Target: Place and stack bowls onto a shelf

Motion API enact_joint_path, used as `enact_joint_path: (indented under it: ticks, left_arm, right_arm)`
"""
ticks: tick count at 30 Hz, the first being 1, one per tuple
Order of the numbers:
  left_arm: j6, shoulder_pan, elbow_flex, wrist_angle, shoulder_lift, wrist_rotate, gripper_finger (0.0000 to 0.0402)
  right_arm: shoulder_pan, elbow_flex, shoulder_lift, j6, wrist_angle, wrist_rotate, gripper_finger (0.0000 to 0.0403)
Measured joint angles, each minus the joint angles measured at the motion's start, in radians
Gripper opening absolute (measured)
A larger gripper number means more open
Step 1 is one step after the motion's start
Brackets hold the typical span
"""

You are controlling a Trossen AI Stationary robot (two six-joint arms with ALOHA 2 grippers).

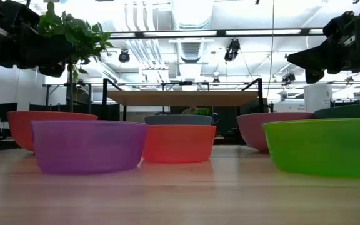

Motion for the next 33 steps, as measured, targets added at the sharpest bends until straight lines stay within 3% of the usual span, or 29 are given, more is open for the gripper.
enact_joint_path:
  ticks: [7, 11, 18, 24, 28, 33]
  left_arm:
    - [-0.004, 0.000, 0.000, 0.058, 0.001, -0.034, 0.0046]
    - [-0.166, 0.000, 0.000, 0.206, 0.000, -0.035, 0.0046]
    - [-0.341, 0.000, 0.000, 0.471, 0.000, -0.041, 0.0046]
    - [-0.448, 0.000, 0.001, 0.480, 0.000, -0.069, 0.0046]
    - [-0.445, 0.000, 0.001, 0.485, 0.001, -0.071, 0.0046]
    - [-0.624, -0.001, 0.001, 0.488, 0.030, -0.118, 0.0046]
  right_arm:
    - [0.000, 0.000, 0.000, 0.000, 0.000, 0.000, 0.0009]
    - [0.000, 0.000, 0.000, 0.009, 0.000, 0.000, 0.0009]
    - [0.000, 0.000, 0.000, 0.209, 0.002, 0.000, 0.0009]
    - [0.000, 0.000, 0.000, 0.446, 0.006, 0.027, 0.0009]
    - [0.000, 0.000, 0.000, 0.464, 0.005, 0.027, 0.0009]
    - [0.000, 0.000, 0.000, 0.463, 0.005, 0.036, 0.0009]
